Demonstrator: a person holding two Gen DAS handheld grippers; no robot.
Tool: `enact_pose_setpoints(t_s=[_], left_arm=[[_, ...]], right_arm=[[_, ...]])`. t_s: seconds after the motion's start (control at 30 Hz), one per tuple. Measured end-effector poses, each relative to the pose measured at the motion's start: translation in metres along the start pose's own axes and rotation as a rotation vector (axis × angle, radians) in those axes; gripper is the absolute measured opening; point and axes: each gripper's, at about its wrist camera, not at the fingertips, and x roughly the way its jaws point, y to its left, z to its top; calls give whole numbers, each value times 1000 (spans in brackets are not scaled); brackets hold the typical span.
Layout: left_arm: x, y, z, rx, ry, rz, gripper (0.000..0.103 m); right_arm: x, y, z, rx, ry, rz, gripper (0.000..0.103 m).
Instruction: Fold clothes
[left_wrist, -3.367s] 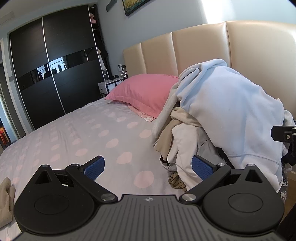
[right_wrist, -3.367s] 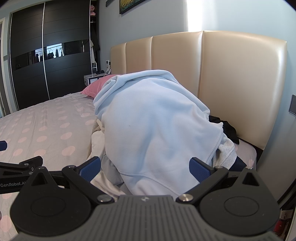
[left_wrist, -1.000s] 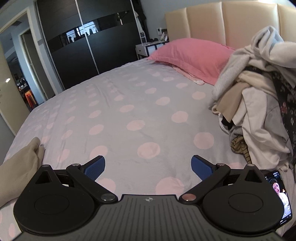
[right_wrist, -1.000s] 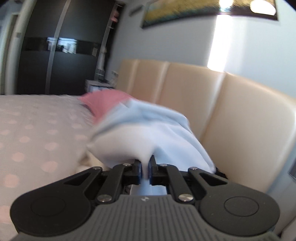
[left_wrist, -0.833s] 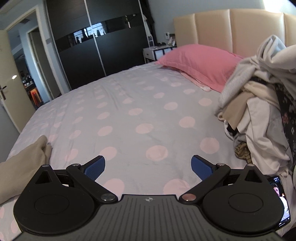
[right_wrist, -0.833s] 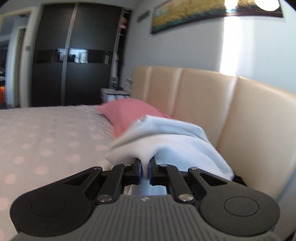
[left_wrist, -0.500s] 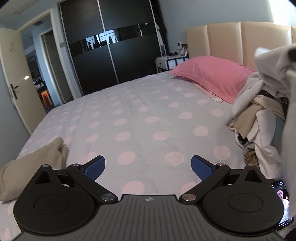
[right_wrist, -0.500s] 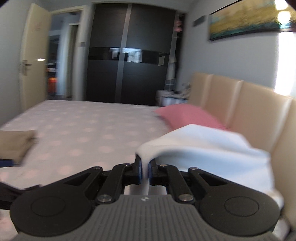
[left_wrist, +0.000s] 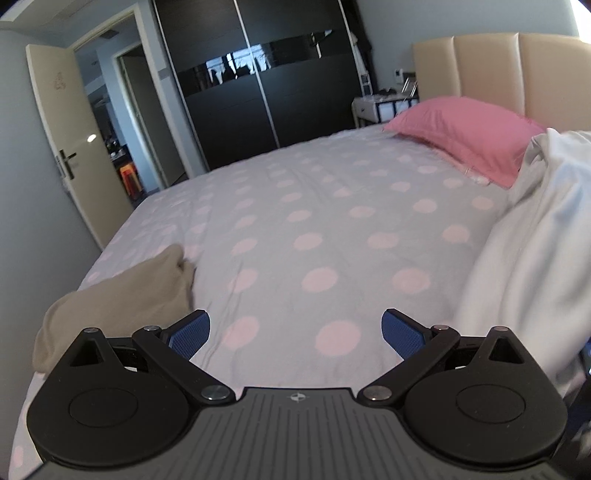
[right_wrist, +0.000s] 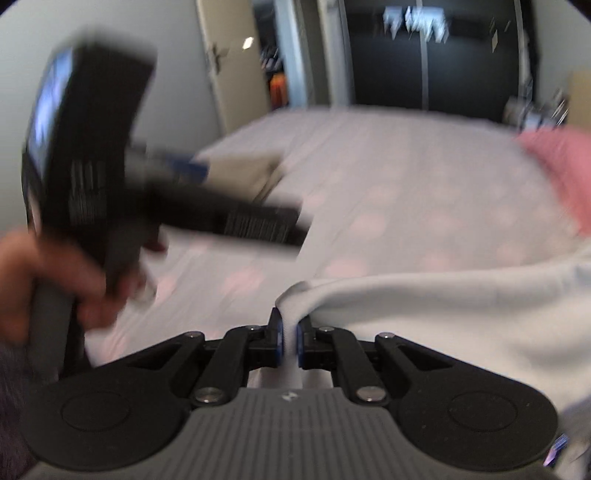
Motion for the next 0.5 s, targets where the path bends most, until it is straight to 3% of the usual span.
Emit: enact_pose_setpoints(t_s=[0.1,0.23,0.3,0.4,0.5], left_arm=[[5,4,-15,-1,37,-3,102],[9,2,-32,-13,70,-43,101],[9,-1,-38,-23,79,-84,101],[8,-10,-47,-25,94,-151,101],[10,-20,-53,-17,104,-203,101]], right_arm=[[13,5,-17,17,47,-3,16],[17,-1,-30,57,64,-19,37],[11,-7,-34,71,54,-46,43],[4,-15,-43,99,39,-105,62],[4,-30,-49,128,63,-190,71]])
